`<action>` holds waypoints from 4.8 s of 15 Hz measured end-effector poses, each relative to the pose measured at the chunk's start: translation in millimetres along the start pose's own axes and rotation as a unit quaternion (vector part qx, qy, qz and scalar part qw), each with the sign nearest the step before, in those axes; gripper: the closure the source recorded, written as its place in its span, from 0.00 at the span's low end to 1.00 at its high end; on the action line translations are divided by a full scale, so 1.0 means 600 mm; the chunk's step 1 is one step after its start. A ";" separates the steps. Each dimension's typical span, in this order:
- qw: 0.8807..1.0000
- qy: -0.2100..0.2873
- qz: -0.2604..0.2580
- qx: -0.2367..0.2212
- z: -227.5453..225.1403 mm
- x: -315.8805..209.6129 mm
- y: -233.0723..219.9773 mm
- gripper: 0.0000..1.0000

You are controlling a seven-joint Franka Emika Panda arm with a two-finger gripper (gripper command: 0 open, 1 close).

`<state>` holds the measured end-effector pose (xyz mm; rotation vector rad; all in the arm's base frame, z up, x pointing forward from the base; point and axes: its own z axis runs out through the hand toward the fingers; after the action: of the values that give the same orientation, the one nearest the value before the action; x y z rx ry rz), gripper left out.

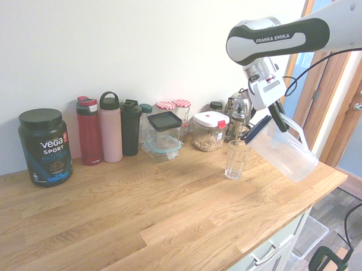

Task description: Pour me some water

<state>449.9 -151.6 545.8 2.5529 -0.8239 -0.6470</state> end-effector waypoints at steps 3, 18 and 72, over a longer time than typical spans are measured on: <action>0.997 0.044 0.004 0.059 -0.007 -0.030 0.027 1.00; 0.910 0.265 0.040 0.316 0.162 -0.270 0.042 1.00; 0.894 0.259 0.044 0.364 0.070 -0.440 -0.364 0.00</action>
<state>334.3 168.6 487.6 3.0609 -1.1102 0.4764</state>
